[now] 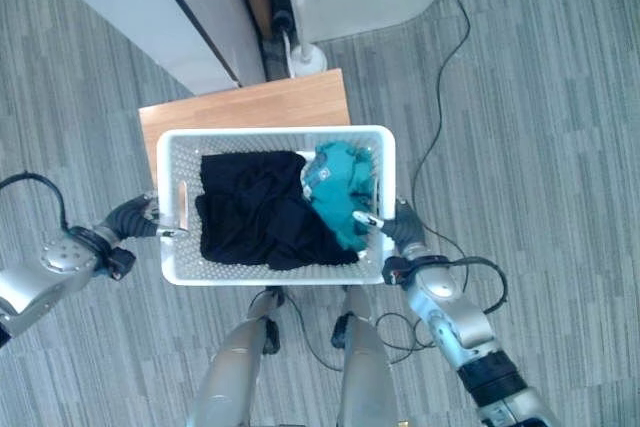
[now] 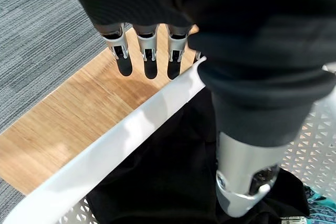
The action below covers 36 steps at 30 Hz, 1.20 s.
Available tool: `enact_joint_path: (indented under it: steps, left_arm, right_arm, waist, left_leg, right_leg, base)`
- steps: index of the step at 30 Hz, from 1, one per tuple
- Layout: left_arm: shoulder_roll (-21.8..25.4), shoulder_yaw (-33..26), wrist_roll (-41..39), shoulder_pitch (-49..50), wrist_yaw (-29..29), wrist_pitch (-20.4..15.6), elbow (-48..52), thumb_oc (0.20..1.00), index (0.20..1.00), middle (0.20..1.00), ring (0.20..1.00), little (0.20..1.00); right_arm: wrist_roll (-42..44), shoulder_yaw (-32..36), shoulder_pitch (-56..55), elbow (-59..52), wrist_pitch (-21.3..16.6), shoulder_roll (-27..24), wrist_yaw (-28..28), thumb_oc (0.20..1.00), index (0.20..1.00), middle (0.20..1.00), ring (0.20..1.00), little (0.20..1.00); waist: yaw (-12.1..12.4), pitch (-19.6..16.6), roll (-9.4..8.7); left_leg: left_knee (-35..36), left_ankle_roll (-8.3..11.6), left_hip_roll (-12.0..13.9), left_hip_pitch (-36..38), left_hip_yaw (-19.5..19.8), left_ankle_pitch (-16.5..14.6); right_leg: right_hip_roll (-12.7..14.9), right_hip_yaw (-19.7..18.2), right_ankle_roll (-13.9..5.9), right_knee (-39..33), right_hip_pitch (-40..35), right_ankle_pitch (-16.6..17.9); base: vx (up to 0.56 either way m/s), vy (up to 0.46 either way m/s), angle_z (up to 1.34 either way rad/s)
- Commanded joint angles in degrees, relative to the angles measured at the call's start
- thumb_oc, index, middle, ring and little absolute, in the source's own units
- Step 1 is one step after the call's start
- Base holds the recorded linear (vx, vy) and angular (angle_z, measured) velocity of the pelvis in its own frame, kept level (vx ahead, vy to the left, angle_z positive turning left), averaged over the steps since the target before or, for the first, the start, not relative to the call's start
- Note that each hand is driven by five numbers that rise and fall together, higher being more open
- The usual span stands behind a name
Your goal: Grab the laundry basket,head to the washer,open it,put in the laundry and shut it.
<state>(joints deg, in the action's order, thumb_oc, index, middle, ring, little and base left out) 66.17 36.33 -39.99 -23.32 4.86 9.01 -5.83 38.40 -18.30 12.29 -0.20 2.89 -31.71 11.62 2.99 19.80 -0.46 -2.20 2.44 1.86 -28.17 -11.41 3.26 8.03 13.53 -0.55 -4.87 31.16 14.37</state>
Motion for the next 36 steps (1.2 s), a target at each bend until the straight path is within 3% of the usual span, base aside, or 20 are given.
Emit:
enact_joint_path:
  steps: [1,12,36]
  left_arm:
    - [-3.86,4.36,1.0,-5.22,-2.33,-5.02,9.83,1.0,1.0,1.0,1.0,1.0]
    - [-3.21,3.39,0.84,-4.27,-1.77,-5.59,9.87,1.0,1.0,1.0,1.0,1.0]
    - [-7.72,-3.43,4.41,-0.22,-2.02,-5.11,8.66,1.0,1.0,1.0,1.0,1.0]
  right_arm:
    - [2.26,-11.2,7.39,-6.1,-1.75,5.03,-5.71,1.0,1.0,1.0,1.0,1.0]
    - [3.45,-13.97,9.84,-5.12,-1.71,6.4,-6.15,1.0,1.0,1.0,1.0,1.0]
    - [-2.73,-11.81,9.53,-8.55,0.39,4.7,-6.84,1.0,1.0,1.0,1.0,1.0]
  waist:
    - [0.81,-2.13,3.79]
    - [1.61,-2.04,4.16]
    - [1.43,-2.69,3.97]
  left_leg:
    - [7.2,-0.4,-1.16,-3.02,8.07,3.4]
    - [7.2,-0.3,-0.95,-3.46,7.99,3.71]
    - [7.2,-0.49,-0.91,-3.69,7.82,3.45]
  right_leg:
    - [4.02,2.66,-7.91,5.2,1.11,-6.42]
    - [4.1,3.15,-7.82,5.27,1.33,-6.41]
    - [3.8,3.08,-7.46,5.39,1.42,-6.83]
  base:
    - [0.0,0.0,0.0]
    - [0.0,0.0,0.0]
    - [0.0,0.0,0.0]
